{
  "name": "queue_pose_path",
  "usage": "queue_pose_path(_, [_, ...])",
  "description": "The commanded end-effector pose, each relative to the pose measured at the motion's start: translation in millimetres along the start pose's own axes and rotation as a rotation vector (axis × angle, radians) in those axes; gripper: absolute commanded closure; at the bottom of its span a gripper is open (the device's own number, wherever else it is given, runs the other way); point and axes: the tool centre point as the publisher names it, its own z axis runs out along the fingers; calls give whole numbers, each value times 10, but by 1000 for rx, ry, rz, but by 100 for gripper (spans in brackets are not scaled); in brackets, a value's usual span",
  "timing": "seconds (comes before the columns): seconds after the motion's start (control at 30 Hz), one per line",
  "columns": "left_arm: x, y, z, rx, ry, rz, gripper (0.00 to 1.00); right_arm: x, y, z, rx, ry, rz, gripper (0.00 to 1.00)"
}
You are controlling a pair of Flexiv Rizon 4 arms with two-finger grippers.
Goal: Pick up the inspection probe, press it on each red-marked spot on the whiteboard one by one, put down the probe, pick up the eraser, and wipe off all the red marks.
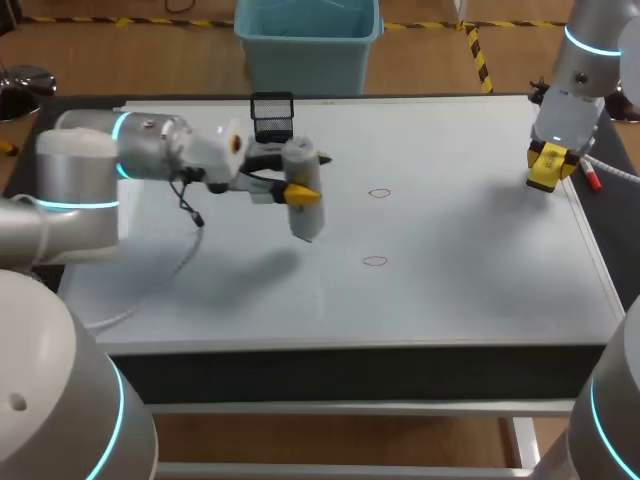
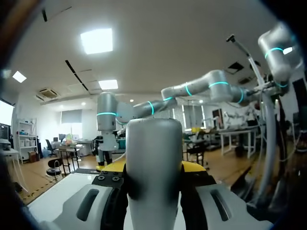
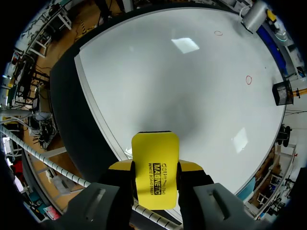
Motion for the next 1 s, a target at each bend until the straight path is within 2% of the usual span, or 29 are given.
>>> queue_pose_path(0.03, [-103, 169, 260, 20, 69, -25, 100, 2, -13, -8, -1, 3, -2, 100])
queue_pose_path(0.4, [-116, 356, 700, 19, 77, -68, 100, 2, -13, -8, -1, 3, -2, 100])
queue_pose_path(0.57, [-102, 414, 843, -1, 37, -63, 100, 2, -13, -8, -1, 3, -2, 100])
queue_pose_path(0.63, [-100, 419, 864, 32, 18, -65, 100, 2, -13, -8, -1, 3, -2, 100])
queue_pose_path(1.0, [-128, 519, 940, 34, 0, -83, 100, 2, -13, -8, -1, 3, -2, 100])
